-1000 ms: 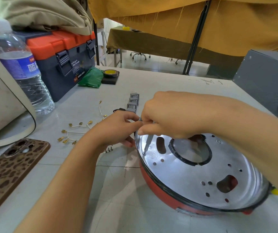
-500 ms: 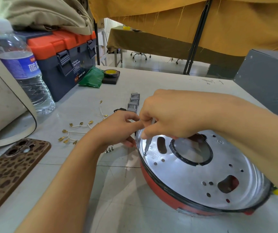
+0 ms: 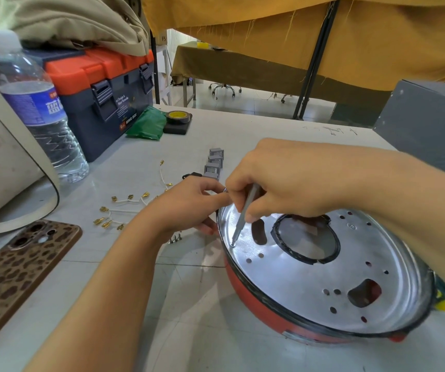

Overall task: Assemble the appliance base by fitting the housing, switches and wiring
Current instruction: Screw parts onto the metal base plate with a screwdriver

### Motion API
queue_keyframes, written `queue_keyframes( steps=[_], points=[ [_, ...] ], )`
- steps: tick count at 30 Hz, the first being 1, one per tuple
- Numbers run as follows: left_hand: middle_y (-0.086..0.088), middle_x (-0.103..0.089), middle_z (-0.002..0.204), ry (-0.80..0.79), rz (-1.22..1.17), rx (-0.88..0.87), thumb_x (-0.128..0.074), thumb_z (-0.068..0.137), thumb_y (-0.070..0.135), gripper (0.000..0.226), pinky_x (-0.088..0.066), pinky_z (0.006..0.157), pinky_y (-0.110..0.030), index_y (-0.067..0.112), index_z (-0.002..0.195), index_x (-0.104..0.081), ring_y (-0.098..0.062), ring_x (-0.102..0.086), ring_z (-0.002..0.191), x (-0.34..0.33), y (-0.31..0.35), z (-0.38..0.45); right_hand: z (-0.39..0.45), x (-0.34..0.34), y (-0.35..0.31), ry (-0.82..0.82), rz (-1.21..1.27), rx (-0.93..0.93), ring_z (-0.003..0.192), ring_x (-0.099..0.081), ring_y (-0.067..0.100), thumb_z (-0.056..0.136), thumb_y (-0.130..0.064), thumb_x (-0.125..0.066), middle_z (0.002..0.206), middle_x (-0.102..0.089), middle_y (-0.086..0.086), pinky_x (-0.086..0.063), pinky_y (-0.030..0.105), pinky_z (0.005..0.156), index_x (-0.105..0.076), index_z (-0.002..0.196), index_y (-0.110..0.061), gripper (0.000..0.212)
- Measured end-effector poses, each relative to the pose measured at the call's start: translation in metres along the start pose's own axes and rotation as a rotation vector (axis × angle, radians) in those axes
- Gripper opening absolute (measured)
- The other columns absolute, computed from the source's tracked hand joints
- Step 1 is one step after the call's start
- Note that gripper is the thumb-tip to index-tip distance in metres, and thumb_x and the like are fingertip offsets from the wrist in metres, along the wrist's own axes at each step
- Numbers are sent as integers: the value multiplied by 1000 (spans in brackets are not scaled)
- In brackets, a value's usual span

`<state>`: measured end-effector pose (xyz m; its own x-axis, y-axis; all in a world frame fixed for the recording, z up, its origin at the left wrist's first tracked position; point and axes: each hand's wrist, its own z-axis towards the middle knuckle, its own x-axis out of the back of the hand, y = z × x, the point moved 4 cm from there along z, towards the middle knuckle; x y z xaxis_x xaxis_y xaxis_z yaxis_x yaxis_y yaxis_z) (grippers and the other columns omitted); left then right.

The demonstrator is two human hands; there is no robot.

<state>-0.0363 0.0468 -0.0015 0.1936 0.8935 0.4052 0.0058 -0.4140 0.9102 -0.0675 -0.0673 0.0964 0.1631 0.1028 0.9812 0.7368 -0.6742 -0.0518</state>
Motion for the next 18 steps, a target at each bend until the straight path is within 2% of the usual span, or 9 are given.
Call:
queue_keyframes(
  steps=[2, 5, 8, 12, 15, 18],
  points=[
    [5, -68, 68, -1, 4, 0, -56, 82, 29, 15, -57, 59, -23, 21, 84, -68, -15, -64, 60, 0, 0, 0, 0, 1, -1, 9, -16, 7, 64, -55, 2, 83, -24, -70, 67, -62, -9, -45, 18, 59, -64, 72, -25, 12],
    [-2, -70, 75, -5, 4, -5, -56, 71, 36, 15, -59, 64, -27, 26, 72, -68, -17, -67, 64, 1, 0, -1, 2, 1, -5, -1, -42, 13, 64, -53, 6, 85, -29, -68, 67, -59, -7, -45, 25, 61, -61, 69, -23, 18],
    [6, -68, 64, -12, -2, -11, -55, 59, 43, 18, -57, 59, -23, 31, 60, -68, -13, -64, 58, 0, 1, -3, 5, -1, -9, -16, -60, -10, 61, -48, 12, 88, -31, -64, 63, -54, -2, -40, 29, 58, -60, 70, -18, 23],
    [8, -67, 62, 2, -7, -8, -53, 57, 43, 24, -57, 59, -22, 26, 70, -65, -12, -64, 56, 1, -1, -2, 6, -2, -9, -36, -102, -63, 50, -36, 13, 92, -34, -58, 54, -42, 1, -28, 24, 46, -61, 75, -9, 31],
    [3, -67, 69, 6, -9, -10, -52, 59, 39, 24, -57, 58, -23, 25, 74, -65, -13, -63, 55, 1, 0, -2, 6, -3, -7, -53, -110, -74, 50, -37, 13, 94, -36, -53, 56, -42, 0, -27, 24, 46, -55, 70, -10, 35],
    [4, -66, 67, 3, -4, -13, -54, 63, 40, 22, -58, 62, -27, 25, 73, -66, -14, -63, 56, 0, 0, -1, 4, -6, -5, -67, -113, -44, 58, -43, 11, 94, -35, -53, 63, -48, -3, -30, 20, 49, -62, 83, -10, 29]
  ],
)
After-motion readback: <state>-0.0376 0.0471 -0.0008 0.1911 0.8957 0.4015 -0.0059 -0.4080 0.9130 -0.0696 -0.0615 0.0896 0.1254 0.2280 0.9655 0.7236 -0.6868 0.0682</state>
